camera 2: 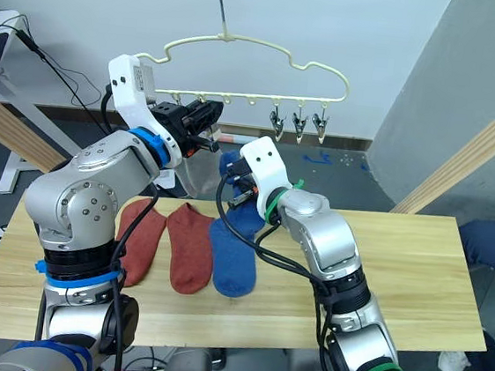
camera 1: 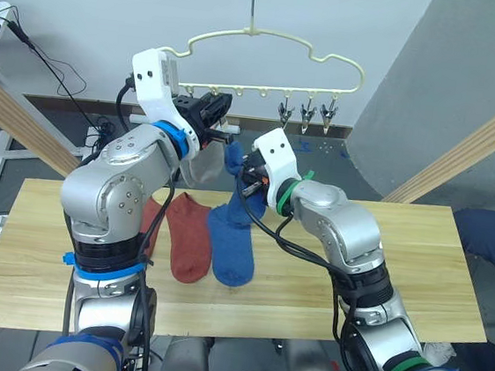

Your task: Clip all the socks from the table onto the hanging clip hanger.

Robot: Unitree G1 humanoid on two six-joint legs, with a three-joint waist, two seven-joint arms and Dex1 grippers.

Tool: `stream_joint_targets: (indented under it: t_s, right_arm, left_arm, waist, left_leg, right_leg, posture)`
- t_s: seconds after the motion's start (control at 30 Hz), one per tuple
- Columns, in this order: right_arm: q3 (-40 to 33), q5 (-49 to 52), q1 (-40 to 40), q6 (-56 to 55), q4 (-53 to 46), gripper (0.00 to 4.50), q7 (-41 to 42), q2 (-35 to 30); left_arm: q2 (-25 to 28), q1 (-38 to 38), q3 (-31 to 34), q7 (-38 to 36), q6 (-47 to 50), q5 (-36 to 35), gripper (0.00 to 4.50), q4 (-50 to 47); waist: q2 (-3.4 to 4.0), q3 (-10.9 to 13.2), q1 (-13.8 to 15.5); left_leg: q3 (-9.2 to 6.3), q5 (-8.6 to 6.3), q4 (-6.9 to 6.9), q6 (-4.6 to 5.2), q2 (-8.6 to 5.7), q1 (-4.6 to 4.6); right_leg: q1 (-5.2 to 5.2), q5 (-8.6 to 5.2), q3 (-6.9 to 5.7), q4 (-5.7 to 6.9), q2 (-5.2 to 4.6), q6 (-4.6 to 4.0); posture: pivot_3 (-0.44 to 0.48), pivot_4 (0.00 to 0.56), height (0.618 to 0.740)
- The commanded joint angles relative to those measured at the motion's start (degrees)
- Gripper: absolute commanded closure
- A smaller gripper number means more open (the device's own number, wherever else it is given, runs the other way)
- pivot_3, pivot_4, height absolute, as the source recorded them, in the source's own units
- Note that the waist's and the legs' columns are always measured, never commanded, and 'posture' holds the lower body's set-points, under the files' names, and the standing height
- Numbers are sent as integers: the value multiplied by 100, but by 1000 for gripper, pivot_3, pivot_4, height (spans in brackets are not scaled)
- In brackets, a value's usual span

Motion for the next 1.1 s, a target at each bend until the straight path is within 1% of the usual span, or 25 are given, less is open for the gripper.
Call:
stream_joint_targets:
  t_s: [0.03, 0.23, 0.4, 0.8, 0.83, 1.1]
  right_arm:
    - [-71, 85, -279, -215, -13, 4485, 7, 104]
    - [-123, 156, -702, -348, 213, 4485, 38, 153]
    - [-177, 196, -844, -345, 180, 4485, 67, 134]
    - [-249, 250, -924, -140, -114, 4485, 78, 16]
    - [-247, 252, -921, -125, -131, 4485, 75, 9]
    - [-320, 280, -1016, -51, -199, 4485, 21, 11]
  left_arm:
    - [8, -103, 13, -7, -160, -79, 4283, -172]
    - [-12, -38, -31, 7, -262, -35, 4283, -160]
    - [-5, 8, -58, 10, -307, -30, 4283, -170]
    - [5, 66, -163, -6, -405, -11, 4283, -175]
    - [8, 69, -164, -8, -411, -15, 4283, -173]
    - [-30, 82, -253, 6, -480, 0, 4283, -143]
  waist:
    - [0, 0, 5]
    - [0, 0, 5]
    - [0, 0, 47]
    - [0, 0, 93]
    - [0, 0, 92]
    - [0, 0, 84]
  left_leg:
    - [0, 0, 1, 0, 0, 0]
    - [-4, 0, 1, 0, 1, 0]
    - [-1, 0, 1, 0, 1, 0]
    - [-1, 0, 2, -1, 1, 0]
    - [-1, 0, 2, -1, 1, 0]
    - [-1, 0, 3, -1, 1, 0]
  right_leg:
    - [0, 0, 0, 1, 0, 0]
    - [-1, 1, -4, 6, 1, -2]
    - [-1, 2, -3, 3, -1, -3]
    - [-2, 2, -3, 5, -2, -4]
    - [-1, 2, -4, 6, -2, -4]
    - [-2, 2, -4, 8, -2, -4]
  posture:
    - [-186, 348, 740]
    - [-186, 348, 740]
    - [-186, 344, 740]
    - [-191, 343, 740]
    - [-205, 343, 740]
    - [-214, 342, 740]
